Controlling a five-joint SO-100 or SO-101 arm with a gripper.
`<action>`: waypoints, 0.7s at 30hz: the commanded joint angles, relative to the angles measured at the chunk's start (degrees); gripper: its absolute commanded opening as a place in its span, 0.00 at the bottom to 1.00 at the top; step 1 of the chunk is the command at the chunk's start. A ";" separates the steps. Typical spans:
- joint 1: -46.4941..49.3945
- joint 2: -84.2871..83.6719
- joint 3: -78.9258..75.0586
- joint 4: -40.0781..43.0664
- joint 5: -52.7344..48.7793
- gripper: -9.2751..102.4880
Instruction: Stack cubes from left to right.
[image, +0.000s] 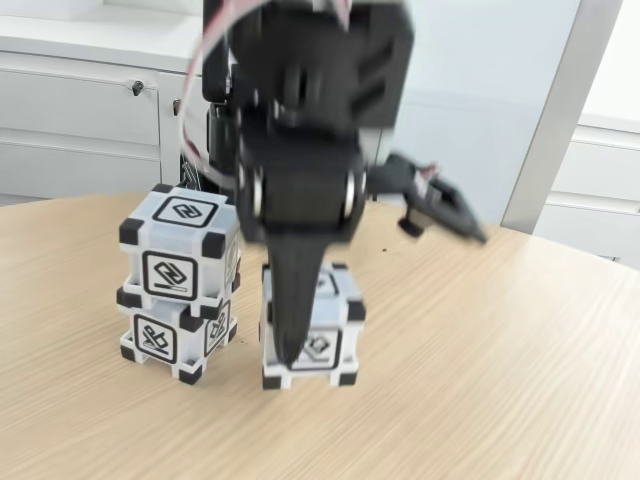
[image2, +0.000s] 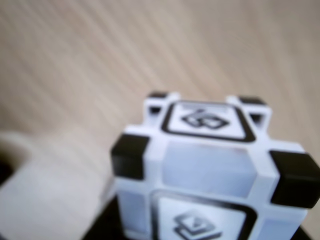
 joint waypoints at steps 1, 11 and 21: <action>0.53 10.20 -1.49 0.44 -1.49 0.09; 0.53 27.07 -1.49 0.00 -5.71 0.09; 0.70 42.54 -1.49 0.62 -8.44 0.08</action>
